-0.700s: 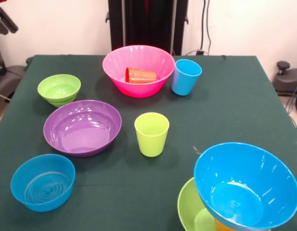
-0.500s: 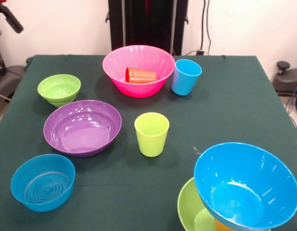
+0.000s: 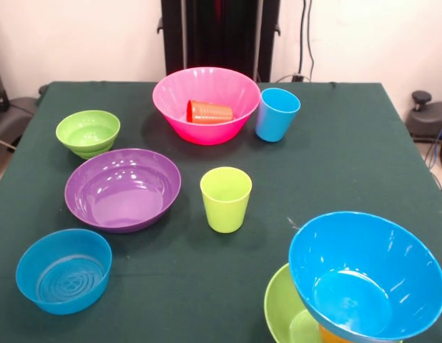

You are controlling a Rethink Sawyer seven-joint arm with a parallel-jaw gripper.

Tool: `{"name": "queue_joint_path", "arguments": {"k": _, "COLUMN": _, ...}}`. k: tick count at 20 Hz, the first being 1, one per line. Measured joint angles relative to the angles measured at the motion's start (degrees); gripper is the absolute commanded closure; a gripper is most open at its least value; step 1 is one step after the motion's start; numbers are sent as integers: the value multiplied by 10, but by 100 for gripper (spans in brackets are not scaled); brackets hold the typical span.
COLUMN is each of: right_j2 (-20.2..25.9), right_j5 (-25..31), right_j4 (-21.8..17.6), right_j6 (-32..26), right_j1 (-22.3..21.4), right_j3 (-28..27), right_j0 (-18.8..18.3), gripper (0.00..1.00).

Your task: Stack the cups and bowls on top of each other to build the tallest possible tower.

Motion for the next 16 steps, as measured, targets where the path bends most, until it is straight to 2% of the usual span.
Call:
{"name": "queue_joint_path", "arguments": {"k": 4, "right_j2": -28, "right_j5": -28, "right_j4": 0, "right_j6": 36, "right_j1": -15, "right_j3": 0, "right_j0": 39, "gripper": 0}}
{"name": "queue_joint_path", "arguments": {"k": 8, "right_j2": -61, "right_j5": -30, "right_j4": -1, "right_j6": 79, "right_j1": -24, "right_j3": 0, "right_j0": 84, "gripper": 0}}
{"name": "queue_joint_path", "arguments": {"k": 9, "right_j2": -79, "right_j5": -30, "right_j4": -1, "right_j6": 102, "right_j1": -26, "right_j3": -1, "right_j0": 110, "gripper": 0}}
{"name": "queue_joint_path", "arguments": {"k": 13, "right_j2": -105, "right_j5": -18, "right_j4": -1, "right_j6": 135, "right_j1": -27, "right_j3": -8, "right_j0": 148, "gripper": 0}}
{"name": "queue_joint_path", "arguments": {"k": 16, "right_j2": -134, "right_j5": 15, "right_j4": 1, "right_j6": 171, "right_j1": -27, "right_j3": -21, "right_j0": 192, "gripper": 0}}
